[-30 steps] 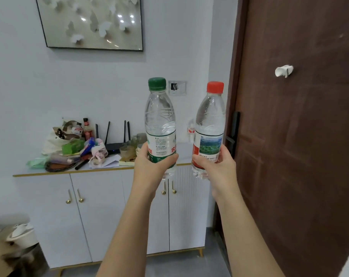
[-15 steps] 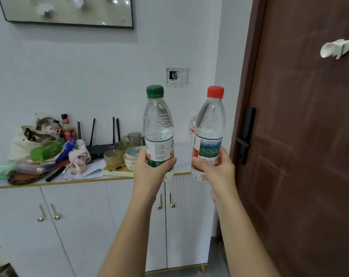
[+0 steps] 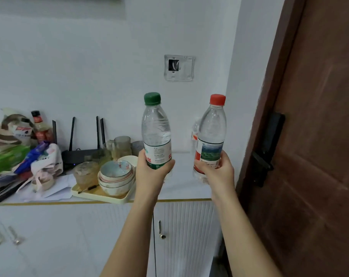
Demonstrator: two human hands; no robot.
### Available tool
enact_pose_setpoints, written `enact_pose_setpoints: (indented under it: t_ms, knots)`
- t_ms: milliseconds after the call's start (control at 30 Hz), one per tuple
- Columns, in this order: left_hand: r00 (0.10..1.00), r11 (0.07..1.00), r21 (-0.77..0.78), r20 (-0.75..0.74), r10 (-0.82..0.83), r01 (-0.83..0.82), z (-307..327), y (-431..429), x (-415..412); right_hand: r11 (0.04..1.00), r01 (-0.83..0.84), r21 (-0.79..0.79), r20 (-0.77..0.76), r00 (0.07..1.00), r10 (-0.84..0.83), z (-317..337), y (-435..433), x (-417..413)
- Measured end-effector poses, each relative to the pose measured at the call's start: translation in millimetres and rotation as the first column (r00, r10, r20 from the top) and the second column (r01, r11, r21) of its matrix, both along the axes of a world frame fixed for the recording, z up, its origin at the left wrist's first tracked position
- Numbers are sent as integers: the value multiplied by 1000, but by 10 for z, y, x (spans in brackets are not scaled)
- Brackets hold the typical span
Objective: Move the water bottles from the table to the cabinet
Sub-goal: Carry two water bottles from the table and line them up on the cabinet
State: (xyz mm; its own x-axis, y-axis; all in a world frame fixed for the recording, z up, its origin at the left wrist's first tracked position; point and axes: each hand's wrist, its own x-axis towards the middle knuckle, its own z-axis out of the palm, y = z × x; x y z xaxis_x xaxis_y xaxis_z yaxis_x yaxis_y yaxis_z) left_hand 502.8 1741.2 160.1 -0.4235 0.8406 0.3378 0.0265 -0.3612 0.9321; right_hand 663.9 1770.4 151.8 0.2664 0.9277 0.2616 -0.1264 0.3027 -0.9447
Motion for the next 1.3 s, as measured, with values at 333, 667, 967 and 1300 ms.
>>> enact_pose_setpoints:
  t_ms: [333,667,967,1300]
  knots:
    - [995,989,-121,-34,-91,86,-665,1277,27,993,5,-118,73,997,4,-691,1156,-88]
    - [980,939,-289,-17,-199,186,-1285,2508,65,977,111,-183,239,969,-65,-1230,2199,-115]
    - [961,917,-329,-82,-266,226,-1566,2980,88,960,129,-248,245,967,-67,-1520,2644,-54]
    - [844,881,-465,-435,-315,90,-1488,3328,-52,961,127,-244,567,823,35,-1480,3051,13]
